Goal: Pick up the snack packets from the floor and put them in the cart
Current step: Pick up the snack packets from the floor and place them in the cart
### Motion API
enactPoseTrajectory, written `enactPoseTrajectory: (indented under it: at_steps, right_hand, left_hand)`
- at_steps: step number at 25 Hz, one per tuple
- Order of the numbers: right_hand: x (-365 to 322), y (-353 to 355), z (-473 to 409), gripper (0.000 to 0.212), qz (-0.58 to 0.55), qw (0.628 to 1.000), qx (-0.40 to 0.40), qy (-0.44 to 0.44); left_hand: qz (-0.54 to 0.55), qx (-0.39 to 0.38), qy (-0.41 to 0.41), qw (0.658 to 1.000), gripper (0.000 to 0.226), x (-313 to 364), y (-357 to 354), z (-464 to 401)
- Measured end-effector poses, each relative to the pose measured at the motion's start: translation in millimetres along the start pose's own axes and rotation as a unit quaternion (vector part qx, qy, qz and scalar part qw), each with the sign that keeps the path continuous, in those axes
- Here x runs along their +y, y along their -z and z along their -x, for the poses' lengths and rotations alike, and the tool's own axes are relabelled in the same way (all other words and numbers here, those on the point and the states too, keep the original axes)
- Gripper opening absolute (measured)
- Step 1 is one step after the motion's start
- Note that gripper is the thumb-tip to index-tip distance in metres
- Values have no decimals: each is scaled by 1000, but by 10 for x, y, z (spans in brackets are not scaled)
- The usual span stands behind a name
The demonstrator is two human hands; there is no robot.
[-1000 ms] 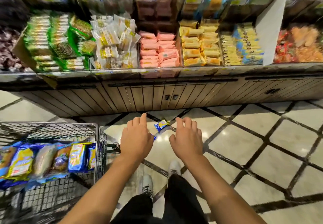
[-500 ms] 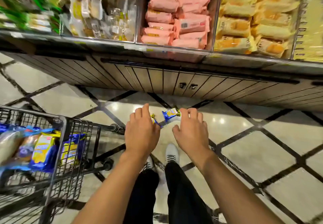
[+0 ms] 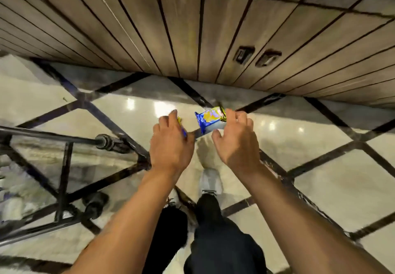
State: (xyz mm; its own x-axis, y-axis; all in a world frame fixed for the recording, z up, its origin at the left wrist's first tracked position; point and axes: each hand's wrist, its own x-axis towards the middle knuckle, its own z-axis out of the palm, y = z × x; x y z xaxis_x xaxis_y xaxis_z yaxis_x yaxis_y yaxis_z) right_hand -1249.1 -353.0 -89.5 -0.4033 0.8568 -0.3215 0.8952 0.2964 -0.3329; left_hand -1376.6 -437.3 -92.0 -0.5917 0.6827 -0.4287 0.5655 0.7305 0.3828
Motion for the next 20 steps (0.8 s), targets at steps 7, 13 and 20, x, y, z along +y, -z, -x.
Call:
enactPoseTrajectory:
  at_steps: [7,13,20]
  right_hand:
    - [548,-1605,-778,70,-50,996,-37,-65]
    - [788,-2440,-1391,88,-119,972,-55,-197]
    - [702,-2896,-1619,97,-191,909,-37,-368]
  left_hand:
    - [12,-30,57,998,73,-763,-1486,-845]
    - [30,-26,132,990,89,-1241,-2377,-1462]
    - [54,51,139,988,73,-1430,-2677,-1571]
